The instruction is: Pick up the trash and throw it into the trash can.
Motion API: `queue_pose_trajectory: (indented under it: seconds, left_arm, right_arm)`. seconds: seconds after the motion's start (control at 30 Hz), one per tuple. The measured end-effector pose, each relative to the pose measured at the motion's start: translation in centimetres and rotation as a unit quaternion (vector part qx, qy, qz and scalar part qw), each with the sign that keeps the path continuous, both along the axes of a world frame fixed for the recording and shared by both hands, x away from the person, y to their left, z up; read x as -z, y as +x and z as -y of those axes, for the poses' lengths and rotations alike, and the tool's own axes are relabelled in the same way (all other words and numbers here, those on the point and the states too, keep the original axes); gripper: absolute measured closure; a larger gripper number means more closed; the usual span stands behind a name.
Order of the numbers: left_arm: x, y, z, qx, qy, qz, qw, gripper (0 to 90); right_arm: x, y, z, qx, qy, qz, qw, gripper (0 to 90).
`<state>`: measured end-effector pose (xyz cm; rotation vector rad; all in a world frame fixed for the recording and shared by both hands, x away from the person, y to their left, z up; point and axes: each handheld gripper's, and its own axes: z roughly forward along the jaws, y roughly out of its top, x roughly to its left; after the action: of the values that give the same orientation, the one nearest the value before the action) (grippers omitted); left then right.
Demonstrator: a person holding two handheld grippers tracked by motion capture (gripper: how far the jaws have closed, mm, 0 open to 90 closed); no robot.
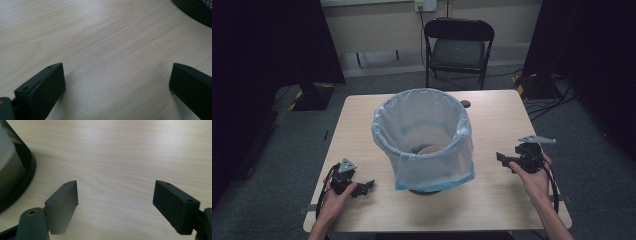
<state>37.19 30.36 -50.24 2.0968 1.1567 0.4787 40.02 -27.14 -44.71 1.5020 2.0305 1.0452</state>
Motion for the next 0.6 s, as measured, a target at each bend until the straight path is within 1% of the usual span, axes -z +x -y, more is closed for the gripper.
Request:
queue_pose_trajectory:
  seconds: [0.07,0.17,0.2,0.3,0.33,0.37,0.43,0.5,0.57,0.6]
  left_arm:
    - [0.0,0.0,0.0,0.0,0.0,0.0,1.0,0.0]
    - [0.0,0.0,0.0,0.0,0.0,0.0,1.0,0.0]
    - [0.0,0.0,0.0,0.0,0.0,0.0,1.0,0.0]
    - [0.0,0.0,0.0,0.0,0.0,0.0,1.0,0.0]
    - [0.0,0.0,0.0,0.0,0.0,0.0,1.0,0.0]
    - [0.0,0.0,0.0,0.0,0.0,0.0,1.0,0.0]
    - [0.0,0.0,0.0,0.001,0.0,0.0,1.0,0.0]
    - [0.0,0.0,0.0,0.001,-0.001,-0.001,1.0,0.0]
    - [0.0,0.0,0.0,0.002,-0.001,0.0,1.0,0.0]
    - [0.0,0.0,0.0,0.002,-0.001,-0.001,1.0,0.0]
  right_arm:
    - [1.1,-0.1,0.1,0.001,-0.009,-0.011,0.9999,19.3]
    - [2.7,-0.3,0.2,0.009,-0.012,-0.025,0.9996,19.3]
    - [3.0,-0.3,0.2,0.012,-0.012,-0.032,0.9994,19.2]
    - [4.1,-0.4,0.2,0.025,-0.029,-0.038,0.9985,22.1]
    - [4.4,-0.4,0.1,0.026,-0.037,-0.039,0.9982,21.2]
    - [4.5,-0.4,0.1,0.026,-0.043,-0.033,0.9982,21.2]
    - [4.6,-0.3,0.0,0.027,-0.044,-0.029,0.9982,19.8]
    - [4.9,-0.4,-0.3,0.028,-0.069,-0.015,0.9971,18.1]
    - [5.2,-0.4,-0.5,0.033,-0.063,-0.002,0.9975,16.3]
    - [5.2,-0.5,-0.5,0.034,-0.063,-0.001,0.9975,16.3]
